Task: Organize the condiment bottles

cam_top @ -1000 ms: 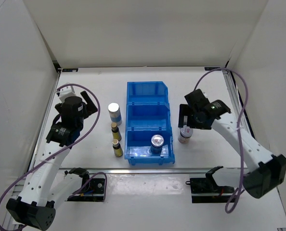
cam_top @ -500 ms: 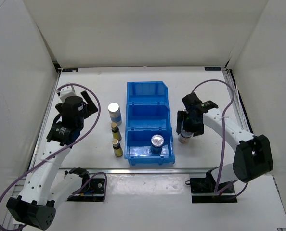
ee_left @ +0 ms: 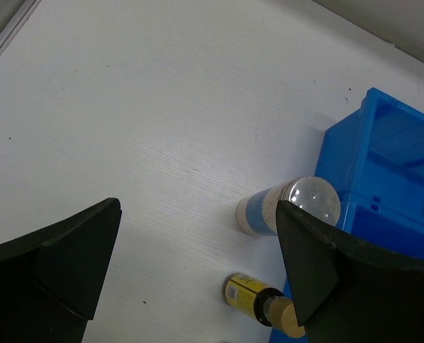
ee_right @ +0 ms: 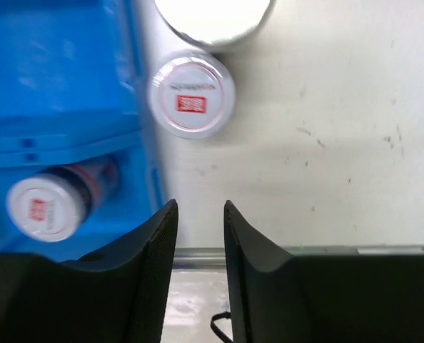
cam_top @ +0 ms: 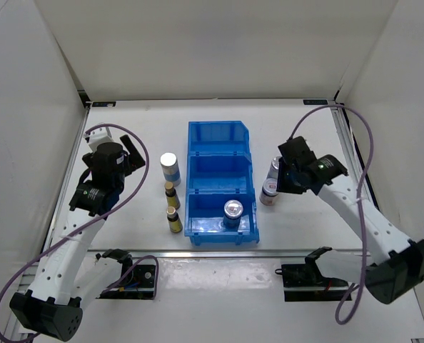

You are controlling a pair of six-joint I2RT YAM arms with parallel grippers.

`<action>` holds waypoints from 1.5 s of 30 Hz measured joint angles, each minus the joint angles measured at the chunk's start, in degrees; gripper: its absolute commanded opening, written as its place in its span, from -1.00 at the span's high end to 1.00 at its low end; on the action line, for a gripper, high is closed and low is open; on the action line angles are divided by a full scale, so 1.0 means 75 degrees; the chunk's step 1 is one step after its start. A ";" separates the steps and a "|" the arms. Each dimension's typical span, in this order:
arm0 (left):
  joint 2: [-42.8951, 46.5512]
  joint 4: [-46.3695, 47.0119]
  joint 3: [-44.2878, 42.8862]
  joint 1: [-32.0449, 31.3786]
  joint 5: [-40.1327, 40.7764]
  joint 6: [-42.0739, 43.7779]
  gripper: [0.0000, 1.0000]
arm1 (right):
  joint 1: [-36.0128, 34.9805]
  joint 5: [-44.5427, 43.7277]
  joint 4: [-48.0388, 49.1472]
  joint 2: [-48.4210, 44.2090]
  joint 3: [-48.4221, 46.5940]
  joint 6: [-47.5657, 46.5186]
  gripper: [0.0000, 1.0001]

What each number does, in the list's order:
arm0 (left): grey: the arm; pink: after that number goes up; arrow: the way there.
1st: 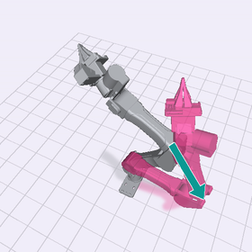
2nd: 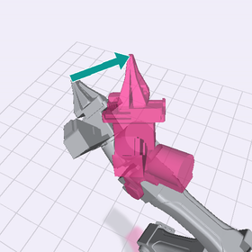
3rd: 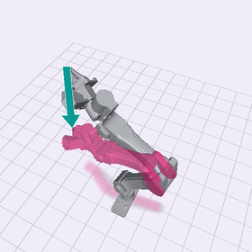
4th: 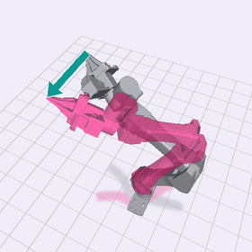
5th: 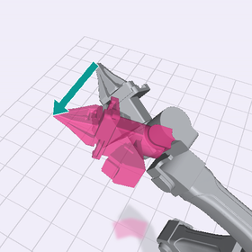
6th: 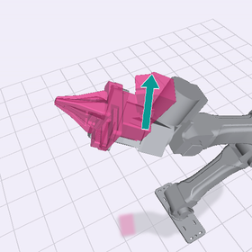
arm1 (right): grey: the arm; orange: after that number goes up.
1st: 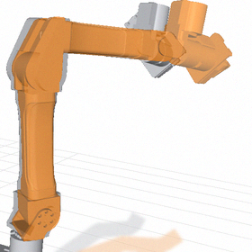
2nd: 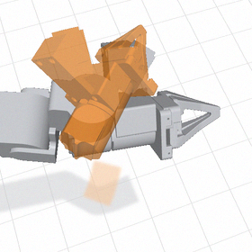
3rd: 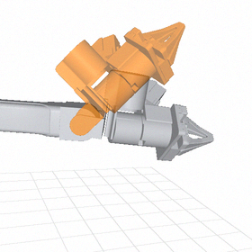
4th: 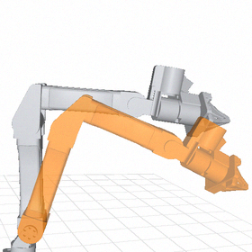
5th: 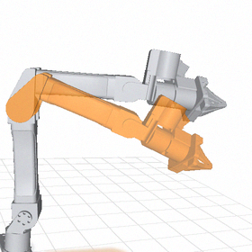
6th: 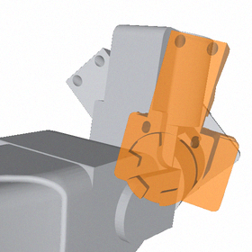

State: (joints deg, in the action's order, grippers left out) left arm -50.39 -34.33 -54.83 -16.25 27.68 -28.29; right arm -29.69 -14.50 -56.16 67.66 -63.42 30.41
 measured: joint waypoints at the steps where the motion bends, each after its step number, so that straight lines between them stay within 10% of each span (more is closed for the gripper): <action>1: 0.0000 0.0000 0.0000 0.0000 0.0000 0.0000 -1.00 | -0.0105 -0.0111 -0.0038 -0.0143 -0.0201 0.0029 0.01; 8: 0.0000 0.0000 0.0000 0.0000 0.0000 0.0000 -1.00 | -0.0265 -0.0248 0.0122 -0.0015 -0.0204 -0.0012 -1.00; 15: 0.0000 0.0000 0.0000 0.0000 0.0003 0.0000 -1.00 | -0.0268 -0.0070 0.0743 0.1154 0.0128 -0.0119 -1.00; 31: -0.0070 0.0003 0.0000 0.0000 0.0000 0.0000 -1.00 | -0.0099 -0.0023 0.1839 0.2463 0.0329 -0.0195 -0.60; 45: -0.0070 0.0000 0.0000 0.0000 0.0003 0.0000 -1.00 | -0.0128 -0.0117 0.1489 0.1856 0.0793 -0.0131 0.52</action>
State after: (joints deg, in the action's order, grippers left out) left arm -50.92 -34.33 -54.83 -16.25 27.70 -28.29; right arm -30.65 -15.38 -44.99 81.58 -57.47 29.43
